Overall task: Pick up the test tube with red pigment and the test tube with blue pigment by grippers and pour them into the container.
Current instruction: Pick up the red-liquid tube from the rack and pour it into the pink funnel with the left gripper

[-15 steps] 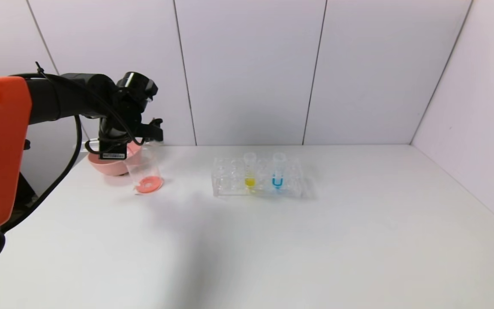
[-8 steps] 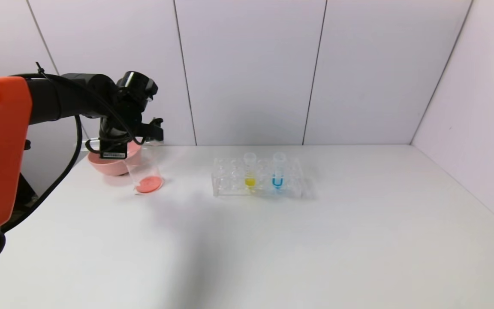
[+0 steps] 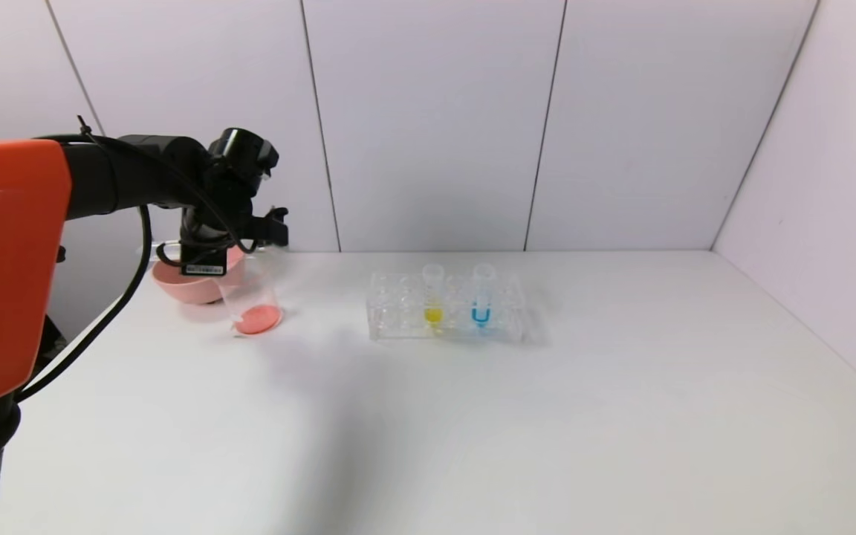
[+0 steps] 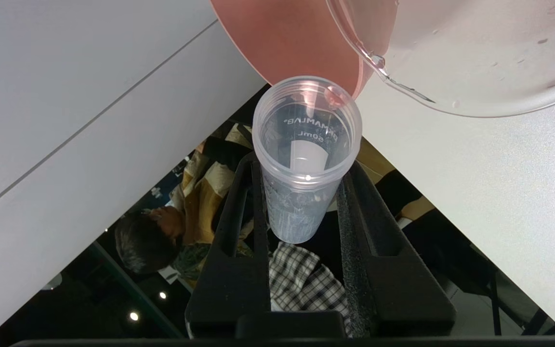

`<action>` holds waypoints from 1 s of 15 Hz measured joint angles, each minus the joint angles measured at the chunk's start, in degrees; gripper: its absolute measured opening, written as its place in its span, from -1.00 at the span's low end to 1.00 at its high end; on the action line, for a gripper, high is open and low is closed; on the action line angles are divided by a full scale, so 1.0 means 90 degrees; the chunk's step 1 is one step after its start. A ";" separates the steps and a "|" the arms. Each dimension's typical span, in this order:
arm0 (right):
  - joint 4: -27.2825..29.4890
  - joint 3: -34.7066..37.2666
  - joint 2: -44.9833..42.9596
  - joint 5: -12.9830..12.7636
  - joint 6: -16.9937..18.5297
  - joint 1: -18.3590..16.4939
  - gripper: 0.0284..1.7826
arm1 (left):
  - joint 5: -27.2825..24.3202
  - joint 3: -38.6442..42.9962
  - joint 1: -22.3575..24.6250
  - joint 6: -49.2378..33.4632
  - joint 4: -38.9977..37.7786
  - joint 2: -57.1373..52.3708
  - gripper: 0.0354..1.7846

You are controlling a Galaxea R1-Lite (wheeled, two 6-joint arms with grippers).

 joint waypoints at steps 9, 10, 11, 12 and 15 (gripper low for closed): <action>-0.0003 0.0000 0.0000 0.0000 0.0003 0.0000 0.99 | -0.0306 0.0003 0.0012 0.0054 0.0018 0.0019 -0.54; 0.0000 0.0000 0.0000 0.0000 0.0003 0.0000 0.99 | -0.0481 0.0003 0.0020 0.0051 0.0045 0.0000 -0.54; 0.0000 0.0000 0.0000 0.0000 0.0003 0.0000 0.99 | -0.0637 0.0003 0.0030 0.0049 0.0042 -0.0012 -0.54; 0.0000 0.0000 0.0000 0.0000 0.0003 0.0000 0.99 | -0.0790 0.0003 0.0049 0.0046 0.0020 -0.0020 -0.54; 0.0000 0.0000 0.0000 0.0000 0.0000 0.0000 0.99 | -0.1554 0.0003 0.0152 0.0003 0.0104 -0.0024 -0.54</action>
